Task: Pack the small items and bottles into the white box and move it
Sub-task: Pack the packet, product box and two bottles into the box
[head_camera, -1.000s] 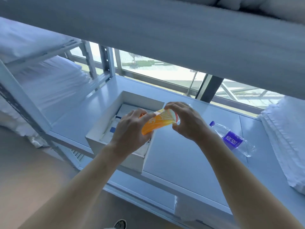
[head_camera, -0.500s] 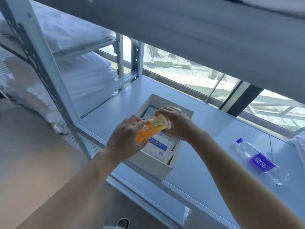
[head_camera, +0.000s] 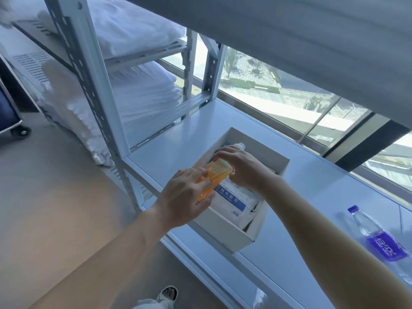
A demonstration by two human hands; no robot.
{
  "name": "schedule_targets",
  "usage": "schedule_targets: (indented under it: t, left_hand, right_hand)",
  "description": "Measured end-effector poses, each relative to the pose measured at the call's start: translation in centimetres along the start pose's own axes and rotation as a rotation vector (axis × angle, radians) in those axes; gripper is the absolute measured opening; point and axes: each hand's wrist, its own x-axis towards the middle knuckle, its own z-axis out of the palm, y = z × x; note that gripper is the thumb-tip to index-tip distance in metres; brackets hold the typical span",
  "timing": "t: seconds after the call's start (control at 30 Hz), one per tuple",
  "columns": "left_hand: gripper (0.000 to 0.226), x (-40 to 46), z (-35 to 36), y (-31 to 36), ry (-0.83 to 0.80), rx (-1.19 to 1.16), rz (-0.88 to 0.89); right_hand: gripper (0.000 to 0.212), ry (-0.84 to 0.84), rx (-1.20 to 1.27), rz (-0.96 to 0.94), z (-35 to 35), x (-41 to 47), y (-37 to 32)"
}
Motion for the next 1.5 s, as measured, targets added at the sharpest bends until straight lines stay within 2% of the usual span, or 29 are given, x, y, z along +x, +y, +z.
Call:
schedule_targets:
  t: [0.2, 0.37, 0.53, 0.63, 0.8, 1.17, 1.5]
  left_hand:
    - [0.049, -0.2, 0.2, 0.4, 0.024, 0.066, 0.018]
    - [0.049, 0.0, 0.3, 0.5, 0.005, 0.068, -0.007]
    - [0.049, 0.3, -0.2, 0.8, -0.034, 0.083, -0.010]
    - [0.042, 0.7, -0.7, 1.3, -0.038, 0.079, -0.006]
    - [0.036, 2.6, -1.4, 2.7, 0.014, 0.033, 0.008]
    - [0.029, 8.6, 1.7, 11.2, -0.002, -0.078, 0.248]
    - [0.033, 10.7, 7.3, 22.0, -0.148, -0.185, 0.420]
  right_hand:
    - [0.047, -0.001, 0.102, 0.020, 1.9, 1.0, 0.5]
    - [0.053, 0.016, 0.122, 0.052, 2.4, 0.8, 0.8]
    - [0.060, 0.018, 0.095, 0.064, 2.2, 0.1, 0.5]
    - [0.067, 0.059, 0.057, 0.079, 1.5, -1.0, 0.7]
    - [0.063, 0.102, -0.022, 0.141, -0.8, -3.9, 1.1]
    - [0.046, 0.257, -0.036, 0.467, -5.1, -17.6, 2.8]
    - [0.049, 0.330, -0.004, 0.886, -6.5, -34.1, 3.7]
